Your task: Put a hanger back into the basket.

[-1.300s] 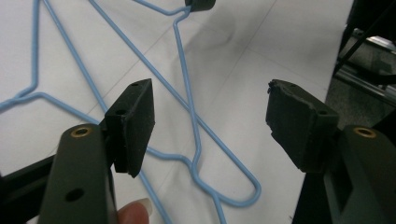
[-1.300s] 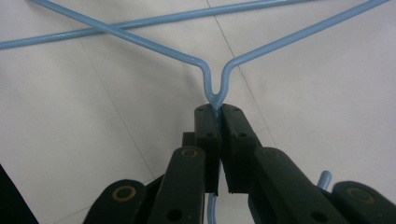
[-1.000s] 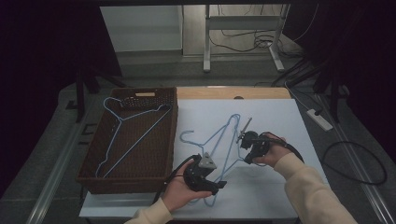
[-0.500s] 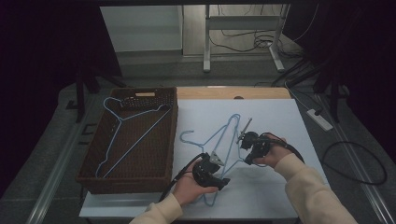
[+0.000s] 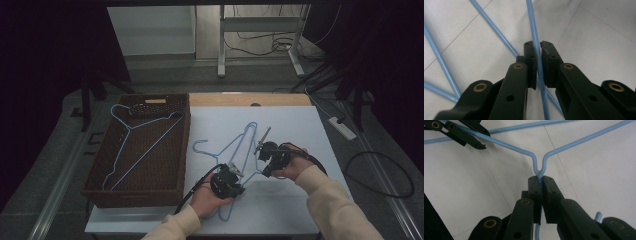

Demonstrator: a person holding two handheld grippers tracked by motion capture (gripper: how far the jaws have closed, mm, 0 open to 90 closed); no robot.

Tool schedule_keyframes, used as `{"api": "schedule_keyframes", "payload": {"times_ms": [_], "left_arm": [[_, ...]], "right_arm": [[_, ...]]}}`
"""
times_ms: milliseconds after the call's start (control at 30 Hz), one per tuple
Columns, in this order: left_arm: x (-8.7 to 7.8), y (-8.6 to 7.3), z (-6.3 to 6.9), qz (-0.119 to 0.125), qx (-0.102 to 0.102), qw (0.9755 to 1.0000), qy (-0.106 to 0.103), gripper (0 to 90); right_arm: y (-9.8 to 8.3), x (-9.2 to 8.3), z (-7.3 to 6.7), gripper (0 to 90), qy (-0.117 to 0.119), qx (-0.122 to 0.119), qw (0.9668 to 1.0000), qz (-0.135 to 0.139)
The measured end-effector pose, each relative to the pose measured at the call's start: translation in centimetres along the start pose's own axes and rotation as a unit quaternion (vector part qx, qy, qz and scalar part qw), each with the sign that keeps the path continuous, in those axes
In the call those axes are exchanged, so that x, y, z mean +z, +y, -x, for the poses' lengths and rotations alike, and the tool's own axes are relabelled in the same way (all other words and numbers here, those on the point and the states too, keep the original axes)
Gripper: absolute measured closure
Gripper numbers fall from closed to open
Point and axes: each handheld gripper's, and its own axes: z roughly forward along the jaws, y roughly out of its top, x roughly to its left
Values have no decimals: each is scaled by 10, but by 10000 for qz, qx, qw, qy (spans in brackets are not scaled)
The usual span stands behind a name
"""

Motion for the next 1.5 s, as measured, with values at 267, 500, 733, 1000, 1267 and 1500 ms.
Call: {"api": "schedule_keyframes", "payload": {"times_ms": [267,500,733,1000,1267,1500], "left_arm": [[-4,-1,-2,87,-219,9996,175,862],[-6,-2,-4,140,-325,9990,269,862],[-11,-3,-2,275,-362,9985,314,863],[-22,-7,-4,515,-419,9972,346,863],[-31,-11,-5,663,-432,9962,357,863],[-38,-11,-6,832,-487,9945,399,864]], "right_arm": [[-2,-7,-3,841,-39,-16,9997,223],[-12,-30,0,496,-228,392,9886,1436],[-44,-48,20,381,-561,1342,9440,2961],[-83,-48,22,376,-898,1707,9014,3877],[-118,-26,16,364,-858,2054,8840,4111],[-135,-6,3,349,-817,2154,8810,4133]]}}
